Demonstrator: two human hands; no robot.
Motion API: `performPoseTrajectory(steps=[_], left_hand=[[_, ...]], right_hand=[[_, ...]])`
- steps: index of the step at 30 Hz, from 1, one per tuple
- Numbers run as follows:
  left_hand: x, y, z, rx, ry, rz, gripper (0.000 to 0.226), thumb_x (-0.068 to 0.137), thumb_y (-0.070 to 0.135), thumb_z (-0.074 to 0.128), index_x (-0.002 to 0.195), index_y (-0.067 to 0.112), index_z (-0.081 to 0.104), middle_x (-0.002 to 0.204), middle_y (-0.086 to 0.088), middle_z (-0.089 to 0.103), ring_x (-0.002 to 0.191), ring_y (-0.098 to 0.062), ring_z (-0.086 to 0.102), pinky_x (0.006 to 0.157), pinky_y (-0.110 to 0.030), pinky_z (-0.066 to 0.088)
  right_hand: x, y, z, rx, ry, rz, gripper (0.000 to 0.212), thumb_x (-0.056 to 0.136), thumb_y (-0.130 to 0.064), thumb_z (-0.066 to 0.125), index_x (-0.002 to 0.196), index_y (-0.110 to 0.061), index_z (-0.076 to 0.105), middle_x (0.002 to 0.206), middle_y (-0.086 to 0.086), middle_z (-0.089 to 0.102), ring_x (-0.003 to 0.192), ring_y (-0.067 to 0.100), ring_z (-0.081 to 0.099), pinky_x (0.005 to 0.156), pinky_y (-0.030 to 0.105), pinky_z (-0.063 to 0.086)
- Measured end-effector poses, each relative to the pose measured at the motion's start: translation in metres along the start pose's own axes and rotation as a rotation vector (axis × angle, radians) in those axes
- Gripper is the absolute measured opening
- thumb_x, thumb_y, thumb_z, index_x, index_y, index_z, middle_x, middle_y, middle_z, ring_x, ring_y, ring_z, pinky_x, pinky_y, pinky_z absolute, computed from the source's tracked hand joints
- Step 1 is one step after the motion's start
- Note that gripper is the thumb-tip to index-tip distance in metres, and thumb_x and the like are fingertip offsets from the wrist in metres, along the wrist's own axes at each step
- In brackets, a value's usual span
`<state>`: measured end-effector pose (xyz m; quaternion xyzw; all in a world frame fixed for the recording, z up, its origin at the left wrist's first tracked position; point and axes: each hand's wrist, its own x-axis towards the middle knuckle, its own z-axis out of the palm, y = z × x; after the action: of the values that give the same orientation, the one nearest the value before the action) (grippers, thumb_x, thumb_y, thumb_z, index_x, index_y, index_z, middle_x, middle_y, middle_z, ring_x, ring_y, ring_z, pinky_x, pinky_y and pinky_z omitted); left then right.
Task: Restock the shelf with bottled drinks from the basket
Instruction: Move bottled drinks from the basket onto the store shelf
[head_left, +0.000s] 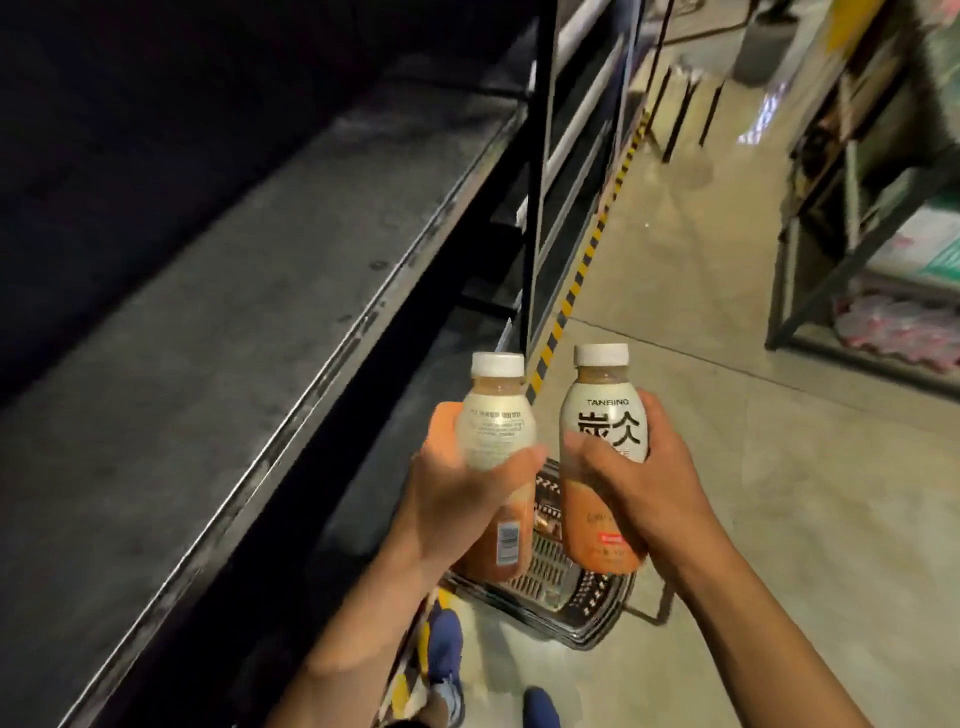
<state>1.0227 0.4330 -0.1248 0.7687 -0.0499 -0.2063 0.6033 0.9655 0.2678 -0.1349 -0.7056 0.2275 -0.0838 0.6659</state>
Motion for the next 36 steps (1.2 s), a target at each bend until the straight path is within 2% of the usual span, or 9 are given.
performPoseTrajectory(steps=[2,4,12,16,19,24,29,32,36], left_hand=[[-0.039,0.022,-0.02,-0.05,0.13,0.028,0.043,0.075,0.02,0.084,0.106,0.019,0.054,0.084,0.002,0.067,0.071,0.0,0.068,0.057,-0.012,0.051],[-0.078,0.04,-0.041,-0.065,0.253,0.066,0.039,0.076,0.013,0.081,0.104,0.017,0.054,0.082,0.003,0.065,0.065,0.003,0.064,0.054,-0.009,0.047],[-0.229,0.065,-0.109,-0.021,0.749,0.099,0.045,0.065,0.044,0.078,0.1,0.033,0.053,0.09,0.009,0.067,0.075,0.003,0.066,0.062,-0.018,0.05],[-0.306,0.054,-0.134,-0.046,0.948,0.102,0.044,0.069,0.04,0.079,0.103,0.031,0.052,0.089,0.009,0.066,0.076,0.004,0.065,0.057,-0.011,0.048],[-0.366,0.042,-0.152,-0.074,1.068,0.11,0.046,0.07,0.038,0.08,0.105,0.028,0.053,0.089,0.009,0.067,0.077,0.002,0.066,0.06,-0.014,0.049],[-0.475,0.013,-0.176,-0.109,1.218,0.135,0.048,0.069,0.036,0.085,0.103,0.029,0.052,0.086,0.021,0.069,0.075,0.005,0.066,0.059,-0.009,0.047],[-0.587,-0.017,-0.202,-0.129,1.296,0.169,0.056,0.065,0.036,0.089,0.105,0.026,0.052,0.086,0.009,0.07,0.077,-0.001,0.068,0.064,-0.016,0.051],[-0.649,-0.029,-0.221,-0.116,1.292,0.178,0.063,0.055,0.05,0.082,0.108,0.031,0.052,0.092,0.01,0.071,0.084,-0.006,0.07,0.07,-0.024,0.057],[-0.708,-0.046,-0.257,-0.106,1.3,0.198,0.058,0.058,0.049,0.083,0.105,0.034,0.052,0.09,0.014,0.071,0.083,-0.005,0.07,0.07,-0.025,0.055]], right_hand=[[-0.019,-0.031,0.009,0.011,-0.13,-0.089,0.037,0.077,-0.021,0.081,0.105,-0.029,0.058,0.081,-0.008,0.071,0.065,0.006,0.067,0.056,0.021,0.053],[-0.036,-0.059,0.026,0.007,-0.258,-0.167,0.039,0.07,-0.025,0.08,0.104,-0.028,0.059,0.08,-0.008,0.071,0.065,0.005,0.066,0.055,0.02,0.053],[-0.123,-0.122,0.12,0.007,-0.719,-0.327,0.046,0.07,-0.027,0.08,0.11,-0.027,0.058,0.088,-0.009,0.072,0.075,0.006,0.068,0.063,0.022,0.056],[-0.183,-0.131,0.163,0.017,-0.935,-0.342,0.046,0.069,-0.029,0.076,0.111,-0.029,0.058,0.089,-0.009,0.072,0.077,0.007,0.069,0.062,0.021,0.054],[-0.236,-0.136,0.192,0.009,-1.072,-0.364,0.046,0.072,-0.026,0.08,0.112,-0.027,0.058,0.088,-0.008,0.072,0.076,0.007,0.069,0.061,0.019,0.052],[-0.343,-0.136,0.237,-0.013,-1.263,-0.412,0.059,0.058,-0.041,0.08,0.113,-0.032,0.059,0.096,-0.003,0.073,0.085,0.016,0.072,0.068,0.031,0.058],[-0.456,-0.125,0.269,0.004,-1.359,-0.43,0.059,0.055,-0.039,0.083,0.109,-0.03,0.061,0.094,0.001,0.074,0.084,0.022,0.073,0.072,0.043,0.06],[-0.518,-0.116,0.288,0.023,-1.372,-0.445,0.055,0.059,-0.032,0.088,0.107,-0.028,0.061,0.091,0.0,0.074,0.08,0.017,0.073,0.069,0.036,0.061],[-0.584,-0.108,0.315,0.066,-1.36,-0.457,0.048,0.061,-0.032,0.082,0.105,-0.031,0.062,0.092,-0.002,0.074,0.081,0.015,0.072,0.065,0.029,0.059]])
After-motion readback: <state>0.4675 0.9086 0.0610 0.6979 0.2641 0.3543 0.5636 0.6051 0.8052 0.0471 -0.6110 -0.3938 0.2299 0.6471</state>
